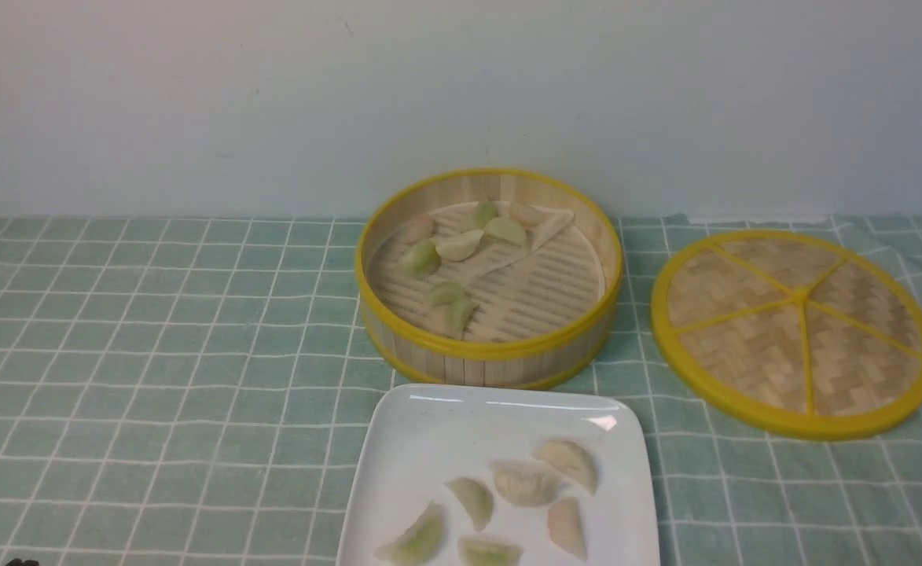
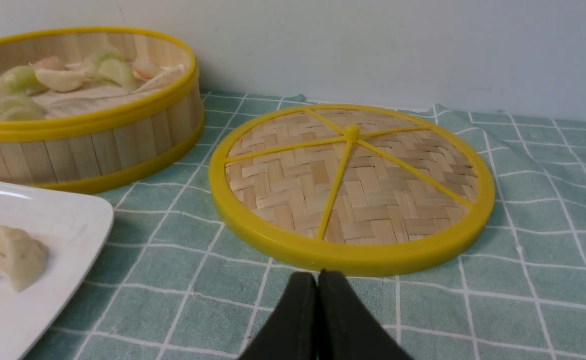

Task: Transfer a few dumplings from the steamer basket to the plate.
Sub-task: Use the left arm to grab a dumpling from the steamer

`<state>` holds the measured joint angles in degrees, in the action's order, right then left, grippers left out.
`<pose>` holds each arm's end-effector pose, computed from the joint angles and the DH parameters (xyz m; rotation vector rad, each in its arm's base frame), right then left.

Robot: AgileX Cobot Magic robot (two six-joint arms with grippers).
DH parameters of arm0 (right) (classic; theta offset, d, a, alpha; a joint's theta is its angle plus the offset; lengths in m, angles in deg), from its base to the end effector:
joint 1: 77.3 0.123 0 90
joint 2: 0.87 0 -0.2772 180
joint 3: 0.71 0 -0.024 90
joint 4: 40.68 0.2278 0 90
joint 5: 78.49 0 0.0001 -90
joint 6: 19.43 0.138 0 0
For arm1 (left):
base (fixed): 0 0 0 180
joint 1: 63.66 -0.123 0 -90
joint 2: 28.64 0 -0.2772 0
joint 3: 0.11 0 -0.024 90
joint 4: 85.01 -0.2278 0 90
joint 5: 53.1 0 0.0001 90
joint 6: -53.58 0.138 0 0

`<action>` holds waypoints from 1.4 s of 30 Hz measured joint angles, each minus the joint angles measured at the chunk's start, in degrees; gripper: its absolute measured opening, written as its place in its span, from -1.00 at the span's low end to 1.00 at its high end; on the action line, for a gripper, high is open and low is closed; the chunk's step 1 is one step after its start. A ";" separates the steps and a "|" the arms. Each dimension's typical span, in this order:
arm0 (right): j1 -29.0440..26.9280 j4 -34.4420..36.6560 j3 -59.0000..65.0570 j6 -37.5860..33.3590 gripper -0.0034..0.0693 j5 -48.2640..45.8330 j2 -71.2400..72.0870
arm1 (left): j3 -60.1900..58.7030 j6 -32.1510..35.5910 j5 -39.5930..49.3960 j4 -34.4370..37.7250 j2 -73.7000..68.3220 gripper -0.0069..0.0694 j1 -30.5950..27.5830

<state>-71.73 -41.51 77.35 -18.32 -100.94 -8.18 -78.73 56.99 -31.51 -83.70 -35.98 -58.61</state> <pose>0.0812 0.0072 0.1583 -0.0820 1.8805 0.0656 0.0817 -0.0084 0.1567 0.1243 1.8731 -0.0422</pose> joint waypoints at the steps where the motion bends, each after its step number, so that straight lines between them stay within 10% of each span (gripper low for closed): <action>1: 0.00 0.00 0.00 0.00 -0.94 0.00 0.00 | 0.00 0.00 0.00 -0.18 0.00 -0.83 0.00; 10: 0.00 0.83 0.13 0.29 -0.94 1.19 0.00 | 0.00 1.69 0.26 -8.60 0.00 -0.83 0.00; 16: 0.00 15.94 0.47 8.12 -0.94 9.31 0.00 | 0.00 1.49 -0.11 -9.66 0.00 -0.83 0.00; 21: 0.00 30.26 0.47 13.89 -0.94 12.50 0.00 | -0.03 -4.68 -8.24 -1.96 0.00 -0.83 0.00; 31: 0.06 34.12 0.26 11.34 -0.94 15.22 0.00 | 1.71 -19.06 -36.81 12.65 0.00 -0.83 0.00; 42: 0.11 20.65 -34.09 -1.68 -0.94 -23.19 -22.51 | 49.49 -12.63 25.22 4.41 -38.41 -0.83 0.00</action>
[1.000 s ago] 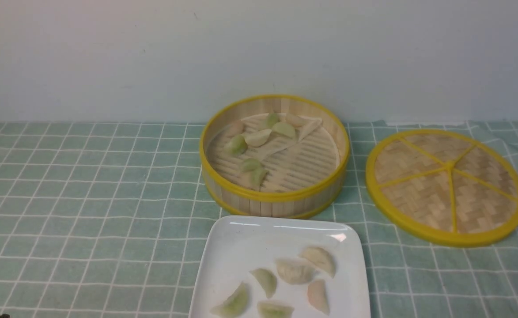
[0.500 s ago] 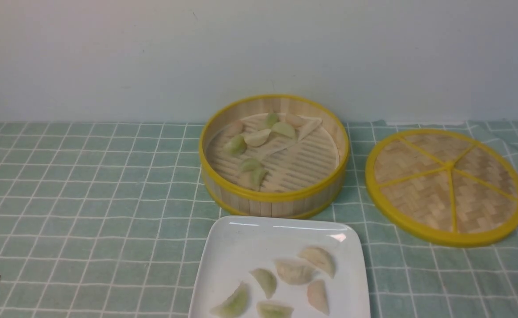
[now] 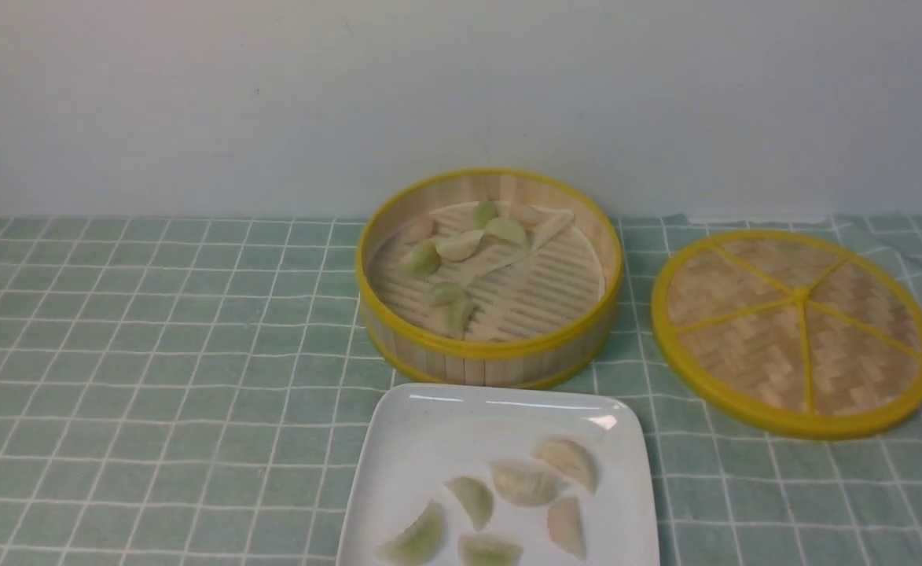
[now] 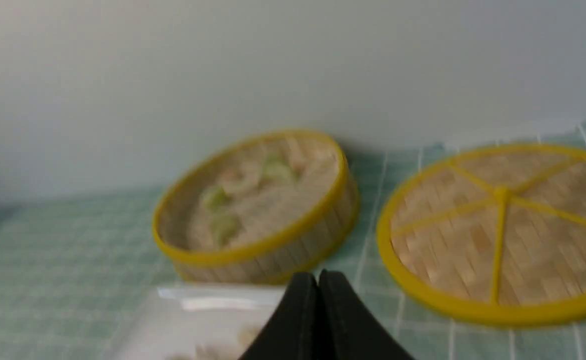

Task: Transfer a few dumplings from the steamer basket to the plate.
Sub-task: Use the left arm to grab a dumpling from the steamer

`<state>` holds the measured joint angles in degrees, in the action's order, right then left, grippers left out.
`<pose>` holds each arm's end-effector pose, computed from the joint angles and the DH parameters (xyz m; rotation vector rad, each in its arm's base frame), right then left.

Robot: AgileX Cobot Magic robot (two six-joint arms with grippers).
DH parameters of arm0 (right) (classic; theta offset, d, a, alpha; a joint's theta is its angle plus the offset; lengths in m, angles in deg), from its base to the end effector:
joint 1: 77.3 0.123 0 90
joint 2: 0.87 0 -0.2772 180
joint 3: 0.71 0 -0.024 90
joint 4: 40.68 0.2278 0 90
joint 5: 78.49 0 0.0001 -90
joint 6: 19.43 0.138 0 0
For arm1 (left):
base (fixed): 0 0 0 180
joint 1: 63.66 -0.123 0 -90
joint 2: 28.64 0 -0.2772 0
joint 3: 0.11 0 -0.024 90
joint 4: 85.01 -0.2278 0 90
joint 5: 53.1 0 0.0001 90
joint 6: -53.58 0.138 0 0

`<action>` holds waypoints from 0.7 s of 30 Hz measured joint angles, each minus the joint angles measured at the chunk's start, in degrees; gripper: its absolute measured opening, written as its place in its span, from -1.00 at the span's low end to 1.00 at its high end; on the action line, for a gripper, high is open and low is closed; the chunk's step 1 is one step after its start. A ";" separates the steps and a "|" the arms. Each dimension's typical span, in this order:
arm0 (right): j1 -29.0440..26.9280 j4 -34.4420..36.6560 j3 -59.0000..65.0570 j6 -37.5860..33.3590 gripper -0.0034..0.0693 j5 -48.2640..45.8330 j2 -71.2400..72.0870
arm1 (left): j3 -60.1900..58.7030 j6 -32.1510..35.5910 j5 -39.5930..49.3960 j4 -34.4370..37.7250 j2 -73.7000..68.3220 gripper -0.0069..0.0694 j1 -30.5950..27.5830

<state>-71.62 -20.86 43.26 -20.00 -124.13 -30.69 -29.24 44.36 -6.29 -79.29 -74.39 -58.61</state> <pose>0.0863 0.0422 0.2852 -0.0111 2.0697 0.4591 0.1361 -0.0221 0.3321 -0.1071 2.1285 -0.2650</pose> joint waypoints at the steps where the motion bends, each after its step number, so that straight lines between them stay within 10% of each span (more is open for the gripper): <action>1: 0.00 -0.59 -1.77 -0.18 -0.94 -1.71 -2.26 | 2.14 1.12 3.51 0.30 -2.02 -0.83 0.00; 9: 0.00 -3.96 -13.63 -8.01 -0.94 -17.27 -19.62 | 19.13 23.28 15.69 10.47 -33.63 -0.83 2.55; 21: 0.00 -3.45 -14.05 -9.31 -0.94 -22.26 -19.71 | 35.52 30.57 8.27 6.80 -56.48 -0.83 16.48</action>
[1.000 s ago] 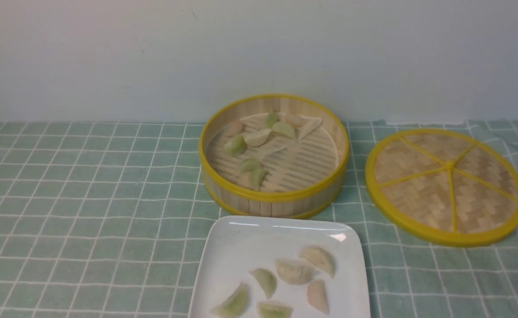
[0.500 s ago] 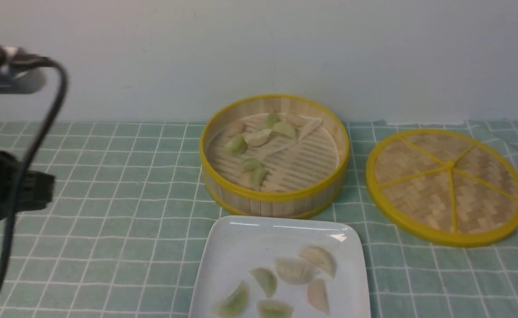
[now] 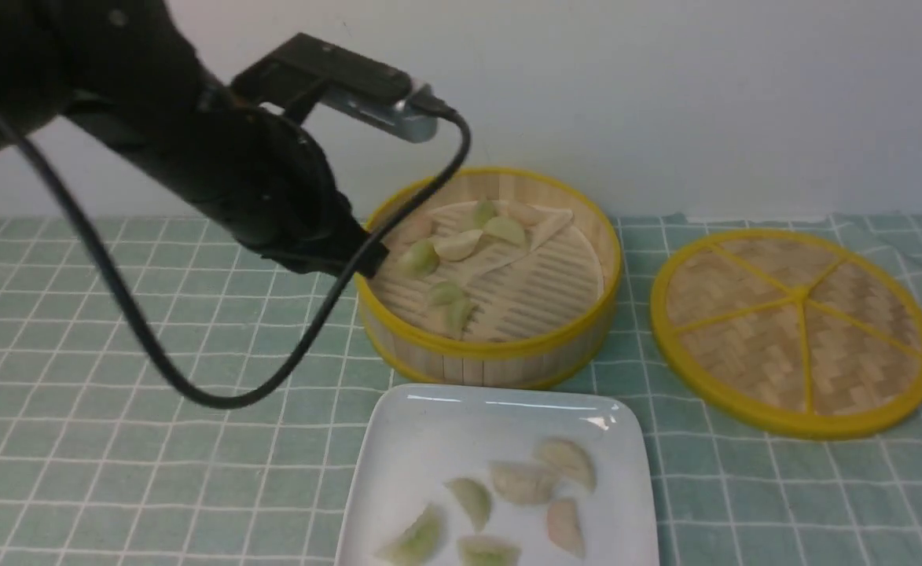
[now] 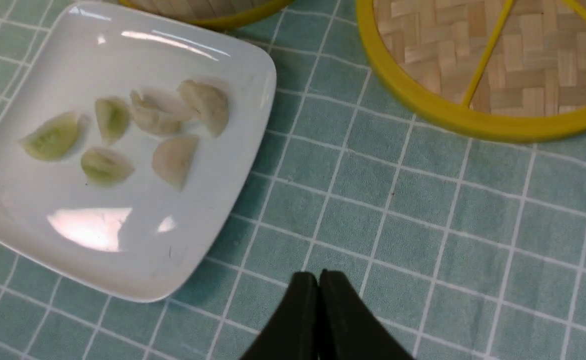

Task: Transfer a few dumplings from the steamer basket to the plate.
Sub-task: Use the left arm to grab a dumpling from the steamer

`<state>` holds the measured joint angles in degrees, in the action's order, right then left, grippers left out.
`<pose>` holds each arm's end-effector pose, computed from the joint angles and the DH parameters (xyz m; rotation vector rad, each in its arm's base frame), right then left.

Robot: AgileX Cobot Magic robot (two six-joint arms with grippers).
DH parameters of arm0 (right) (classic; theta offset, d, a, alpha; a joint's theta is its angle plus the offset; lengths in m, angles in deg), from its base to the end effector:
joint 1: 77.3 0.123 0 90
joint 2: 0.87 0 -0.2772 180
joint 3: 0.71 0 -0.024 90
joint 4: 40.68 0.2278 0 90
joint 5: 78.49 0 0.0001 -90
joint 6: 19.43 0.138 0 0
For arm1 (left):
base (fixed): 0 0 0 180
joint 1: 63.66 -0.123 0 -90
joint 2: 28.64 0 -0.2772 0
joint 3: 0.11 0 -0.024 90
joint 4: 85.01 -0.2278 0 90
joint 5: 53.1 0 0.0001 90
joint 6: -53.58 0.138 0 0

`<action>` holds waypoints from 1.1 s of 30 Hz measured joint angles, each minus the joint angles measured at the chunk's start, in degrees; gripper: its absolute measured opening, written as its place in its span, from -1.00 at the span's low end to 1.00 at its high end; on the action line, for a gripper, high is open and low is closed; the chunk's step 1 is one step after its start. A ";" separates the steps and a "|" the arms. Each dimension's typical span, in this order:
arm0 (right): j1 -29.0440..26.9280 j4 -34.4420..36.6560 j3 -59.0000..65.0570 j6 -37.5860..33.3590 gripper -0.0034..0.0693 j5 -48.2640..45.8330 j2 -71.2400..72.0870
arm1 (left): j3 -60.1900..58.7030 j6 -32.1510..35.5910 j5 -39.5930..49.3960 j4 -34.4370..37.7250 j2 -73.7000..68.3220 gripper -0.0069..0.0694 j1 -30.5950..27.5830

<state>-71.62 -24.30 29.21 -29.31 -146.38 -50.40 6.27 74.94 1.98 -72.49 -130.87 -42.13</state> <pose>0.1090 0.0471 0.2881 -0.3061 2.5244 0.3518 0.3212 -0.1531 0.2766 0.8619 2.4771 -0.2794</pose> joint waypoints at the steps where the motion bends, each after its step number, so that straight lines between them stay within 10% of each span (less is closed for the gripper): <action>1: 0.00 0.00 0.00 0.00 -0.94 0.23 0.06 | 1.27 0.36 -0.28 -0.23 -1.89 -0.83 0.46; 19: 0.00 3.22 0.00 0.64 -0.94 3.40 1.27 | 17.75 0.97 -13.57 -1.18 -31.01 0.33 1.23; 25: 0.00 3.28 0.00 1.24 -0.94 3.44 1.27 | 19.13 0.97 -14.99 -2.58 -33.74 0.15 1.62; 33: 0.00 3.28 0.00 1.57 -0.94 3.51 1.27 | 19.45 -0.96 -15.81 -3.51 -34.23 -0.68 1.91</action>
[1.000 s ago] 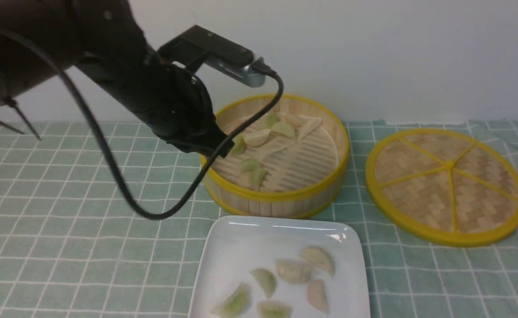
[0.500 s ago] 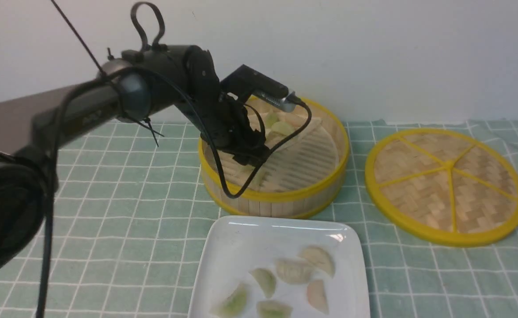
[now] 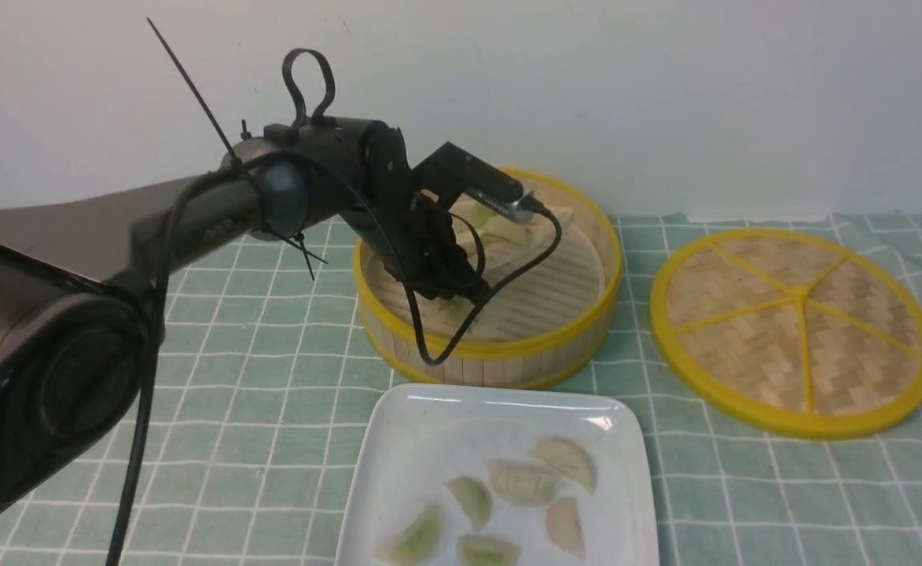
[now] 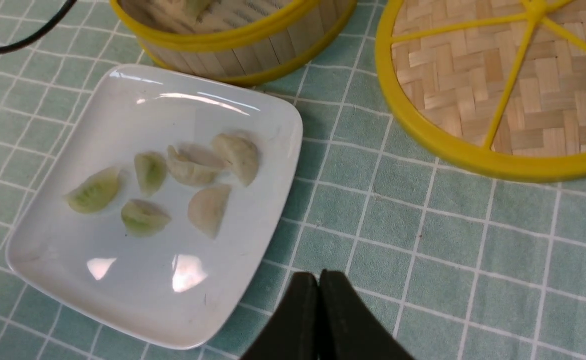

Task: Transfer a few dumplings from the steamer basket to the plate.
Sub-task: Use the left arm to grab a dumpling from the steamer

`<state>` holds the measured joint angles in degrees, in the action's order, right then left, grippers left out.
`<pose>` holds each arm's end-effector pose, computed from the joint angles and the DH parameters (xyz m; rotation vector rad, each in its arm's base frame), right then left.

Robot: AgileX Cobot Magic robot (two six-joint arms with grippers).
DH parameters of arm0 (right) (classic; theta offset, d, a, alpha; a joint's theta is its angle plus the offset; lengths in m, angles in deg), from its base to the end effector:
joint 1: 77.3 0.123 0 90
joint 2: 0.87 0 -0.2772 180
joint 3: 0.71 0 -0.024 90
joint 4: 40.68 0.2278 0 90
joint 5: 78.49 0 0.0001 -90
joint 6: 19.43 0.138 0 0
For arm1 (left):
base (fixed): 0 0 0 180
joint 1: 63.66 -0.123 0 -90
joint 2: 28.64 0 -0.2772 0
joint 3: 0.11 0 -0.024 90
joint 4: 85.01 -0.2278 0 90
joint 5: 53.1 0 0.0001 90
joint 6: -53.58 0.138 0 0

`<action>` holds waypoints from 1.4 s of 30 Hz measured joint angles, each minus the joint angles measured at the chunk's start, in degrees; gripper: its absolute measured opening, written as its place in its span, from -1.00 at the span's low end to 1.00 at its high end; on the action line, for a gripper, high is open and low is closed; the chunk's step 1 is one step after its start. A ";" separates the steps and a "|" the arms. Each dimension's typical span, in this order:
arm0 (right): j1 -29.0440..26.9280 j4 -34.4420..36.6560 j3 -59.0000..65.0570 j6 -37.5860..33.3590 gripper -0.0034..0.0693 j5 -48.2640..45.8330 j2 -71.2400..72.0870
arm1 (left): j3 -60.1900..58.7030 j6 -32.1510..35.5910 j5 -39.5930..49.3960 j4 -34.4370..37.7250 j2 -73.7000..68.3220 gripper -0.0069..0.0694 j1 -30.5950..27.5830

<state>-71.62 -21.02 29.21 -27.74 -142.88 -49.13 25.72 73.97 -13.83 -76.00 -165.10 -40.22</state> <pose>0.1111 0.0531 0.2974 -0.2452 2.4412 0.4263 0.4460 -0.2083 0.1377 0.8594 2.4693 -0.1917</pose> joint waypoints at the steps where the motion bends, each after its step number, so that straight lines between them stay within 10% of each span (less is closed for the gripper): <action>1: 0.00 0.00 0.00 0.00 -0.94 0.00 0.00 | 0.00 -0.46 0.18 -0.28 0.25 -0.72 0.00; 20: 0.00 0.00 0.00 0.06 -0.94 -1.43 0.00 | -0.33 -0.91 4.86 -0.72 6.40 -0.79 0.00; 32: 0.00 0.00 0.00 0.06 -0.94 -1.56 0.00 | -0.33 -0.70 1.17 -3.53 0.87 0.14 0.76; 42: 0.00 0.00 0.00 0.16 -0.94 -1.68 0.00 | -0.02 -1.10 0.16 -4.27 -1.27 -0.28 0.80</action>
<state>-71.62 -21.02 29.21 -27.58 -144.56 -49.13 25.70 72.87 -13.67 -80.27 -166.37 -39.42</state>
